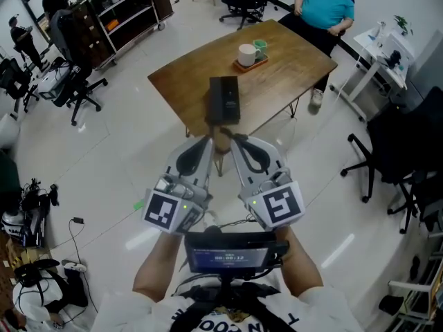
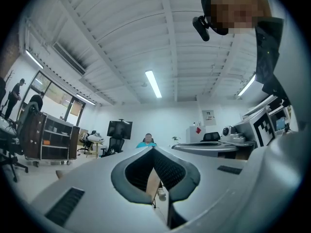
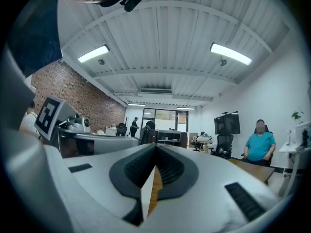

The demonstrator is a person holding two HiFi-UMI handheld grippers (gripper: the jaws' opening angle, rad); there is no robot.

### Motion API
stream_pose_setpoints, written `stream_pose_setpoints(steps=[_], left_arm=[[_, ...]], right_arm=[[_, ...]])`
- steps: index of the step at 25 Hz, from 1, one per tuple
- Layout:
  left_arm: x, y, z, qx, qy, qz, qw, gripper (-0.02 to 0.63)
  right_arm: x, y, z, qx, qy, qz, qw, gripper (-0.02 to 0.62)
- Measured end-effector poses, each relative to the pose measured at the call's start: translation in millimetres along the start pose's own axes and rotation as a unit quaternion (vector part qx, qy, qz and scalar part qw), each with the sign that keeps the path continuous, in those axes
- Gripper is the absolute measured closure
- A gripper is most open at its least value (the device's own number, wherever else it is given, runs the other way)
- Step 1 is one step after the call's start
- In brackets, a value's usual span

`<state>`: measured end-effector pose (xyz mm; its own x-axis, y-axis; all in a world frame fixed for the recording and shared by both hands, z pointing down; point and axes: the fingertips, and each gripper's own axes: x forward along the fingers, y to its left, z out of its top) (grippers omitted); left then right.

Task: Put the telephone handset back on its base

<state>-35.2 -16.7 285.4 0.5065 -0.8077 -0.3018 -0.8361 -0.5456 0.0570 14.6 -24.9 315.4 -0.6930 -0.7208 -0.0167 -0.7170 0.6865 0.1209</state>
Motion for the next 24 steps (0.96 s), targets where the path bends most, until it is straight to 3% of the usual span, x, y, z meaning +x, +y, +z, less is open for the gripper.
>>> stream_pose_setpoints(steps=[24], left_arm=[[-12,-28,8,0.005,-0.002,-0.007,1.0,0.606]], right_arm=[[-24,16,11,-0.007,-0.006,0.005,1.0,0.592]])
